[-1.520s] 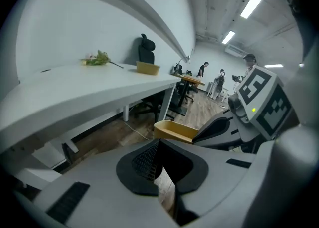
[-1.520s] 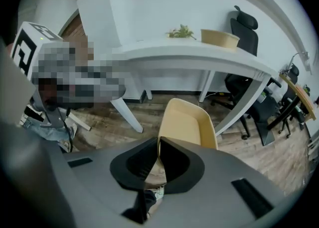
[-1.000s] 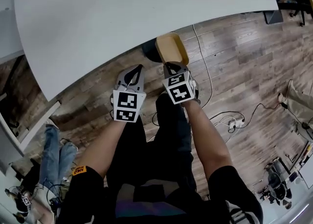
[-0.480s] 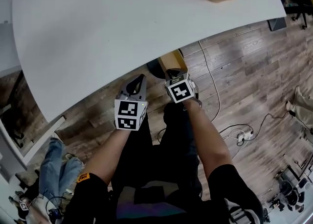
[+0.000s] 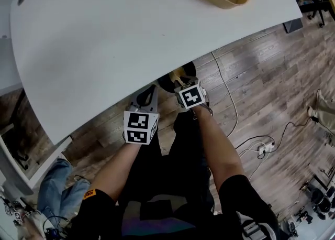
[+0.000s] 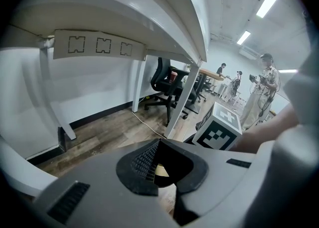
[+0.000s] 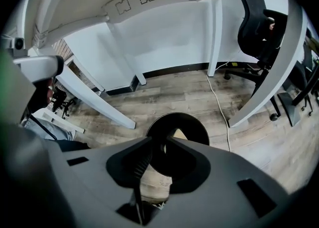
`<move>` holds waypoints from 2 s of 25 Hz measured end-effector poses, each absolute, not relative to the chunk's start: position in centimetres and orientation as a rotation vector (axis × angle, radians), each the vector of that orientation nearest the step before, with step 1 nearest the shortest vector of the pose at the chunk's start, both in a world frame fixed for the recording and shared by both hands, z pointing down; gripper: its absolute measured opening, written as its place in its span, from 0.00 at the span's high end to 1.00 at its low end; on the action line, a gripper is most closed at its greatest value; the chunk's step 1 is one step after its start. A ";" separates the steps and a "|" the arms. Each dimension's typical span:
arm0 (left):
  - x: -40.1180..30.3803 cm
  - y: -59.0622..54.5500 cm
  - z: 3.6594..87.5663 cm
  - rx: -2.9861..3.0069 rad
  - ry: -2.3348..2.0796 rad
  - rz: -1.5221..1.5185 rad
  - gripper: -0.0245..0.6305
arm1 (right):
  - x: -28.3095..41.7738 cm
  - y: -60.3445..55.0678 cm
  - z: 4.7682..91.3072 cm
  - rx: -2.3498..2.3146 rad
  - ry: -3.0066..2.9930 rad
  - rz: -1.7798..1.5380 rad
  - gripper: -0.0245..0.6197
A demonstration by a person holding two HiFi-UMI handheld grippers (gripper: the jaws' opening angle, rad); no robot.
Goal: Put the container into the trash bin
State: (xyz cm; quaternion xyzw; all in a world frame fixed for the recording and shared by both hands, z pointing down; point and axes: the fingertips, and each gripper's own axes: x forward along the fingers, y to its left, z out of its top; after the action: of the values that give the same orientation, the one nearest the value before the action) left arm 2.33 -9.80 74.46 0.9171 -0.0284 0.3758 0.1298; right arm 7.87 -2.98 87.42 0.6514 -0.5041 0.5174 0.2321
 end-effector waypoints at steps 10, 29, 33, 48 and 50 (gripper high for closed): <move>2.0 -8.1 64.6 2.651 0.011 1.114 0.95 | 6.3 -1.0 74.3 1.970 -1.338 1.446 0.84; 1.9 -2.4 43.0 2.807 0.009 0.875 0.95 | 4.9 3.6 44.7 2.248 -1.448 1.015 0.91; 2.1 -1.6 38.5 2.845 -0.008 0.772 0.95 | 5.2 3.8 39.0 2.309 -1.479 0.882 0.91; 3.1 -0.6 33.5 2.921 -0.050 0.666 0.95 | 6.0 5.3 33.5 2.385 -1.482 0.719 0.93; 3.1 -0.5 33.4 2.928 -0.055 0.665 0.95 | 6.2 5.4 33.4 2.387 -1.487 0.717 0.93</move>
State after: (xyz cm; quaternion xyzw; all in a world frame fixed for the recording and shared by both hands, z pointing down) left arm 3.14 -0.51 33.42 0.9727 -0.0184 0.2209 0.0690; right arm 6.19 5.39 33.43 0.8167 -0.5086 0.2452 0.1194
